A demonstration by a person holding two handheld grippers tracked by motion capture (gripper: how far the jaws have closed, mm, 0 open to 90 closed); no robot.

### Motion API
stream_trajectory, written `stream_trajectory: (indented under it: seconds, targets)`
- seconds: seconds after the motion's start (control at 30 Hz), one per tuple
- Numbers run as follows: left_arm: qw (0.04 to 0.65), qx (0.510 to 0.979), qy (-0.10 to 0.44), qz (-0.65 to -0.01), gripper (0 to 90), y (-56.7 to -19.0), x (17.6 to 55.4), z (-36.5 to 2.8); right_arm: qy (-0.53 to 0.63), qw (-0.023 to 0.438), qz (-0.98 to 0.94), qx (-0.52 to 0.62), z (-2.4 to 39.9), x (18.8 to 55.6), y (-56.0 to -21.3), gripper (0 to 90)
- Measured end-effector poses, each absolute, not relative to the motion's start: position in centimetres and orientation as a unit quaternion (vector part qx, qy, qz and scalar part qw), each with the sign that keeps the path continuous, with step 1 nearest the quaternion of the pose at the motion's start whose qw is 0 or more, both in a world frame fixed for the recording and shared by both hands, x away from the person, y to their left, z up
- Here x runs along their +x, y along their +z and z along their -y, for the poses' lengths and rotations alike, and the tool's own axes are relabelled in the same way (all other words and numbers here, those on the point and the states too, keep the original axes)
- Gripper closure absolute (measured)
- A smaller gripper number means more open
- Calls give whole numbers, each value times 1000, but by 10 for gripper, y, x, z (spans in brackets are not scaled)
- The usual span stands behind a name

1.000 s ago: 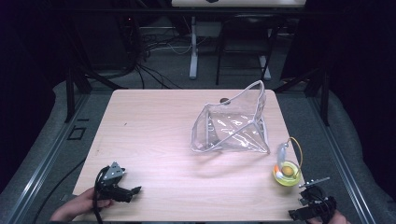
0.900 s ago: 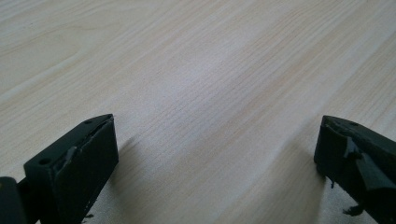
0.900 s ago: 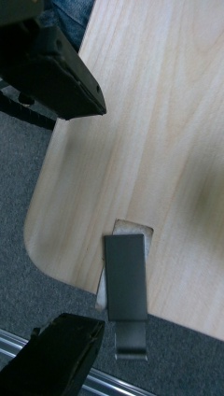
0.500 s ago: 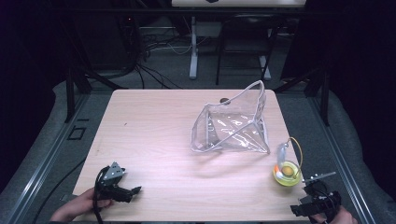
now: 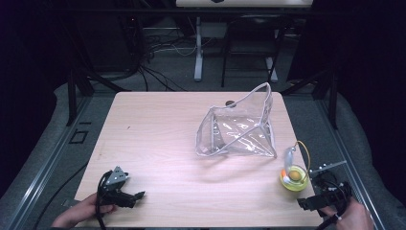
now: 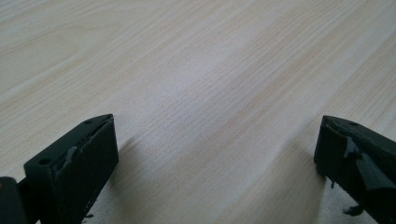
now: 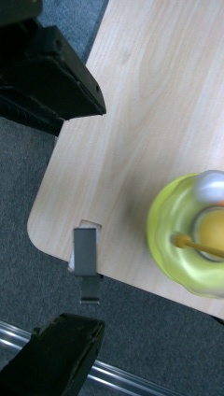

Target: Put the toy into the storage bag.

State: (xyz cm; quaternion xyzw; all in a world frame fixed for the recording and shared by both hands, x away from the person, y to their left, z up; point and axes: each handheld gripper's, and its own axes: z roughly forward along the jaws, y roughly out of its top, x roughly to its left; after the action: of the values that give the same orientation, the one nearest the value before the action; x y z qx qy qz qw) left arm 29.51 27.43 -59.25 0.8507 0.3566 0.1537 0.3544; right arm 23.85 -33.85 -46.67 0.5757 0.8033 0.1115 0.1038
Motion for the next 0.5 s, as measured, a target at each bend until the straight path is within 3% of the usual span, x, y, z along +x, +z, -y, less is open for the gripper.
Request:
stream_trajectory:
  seconds: [0.5]
  targets:
    - [354,851,154,-357,0,-593,295,-274,103,92,-823,550,327,265,-434,3]
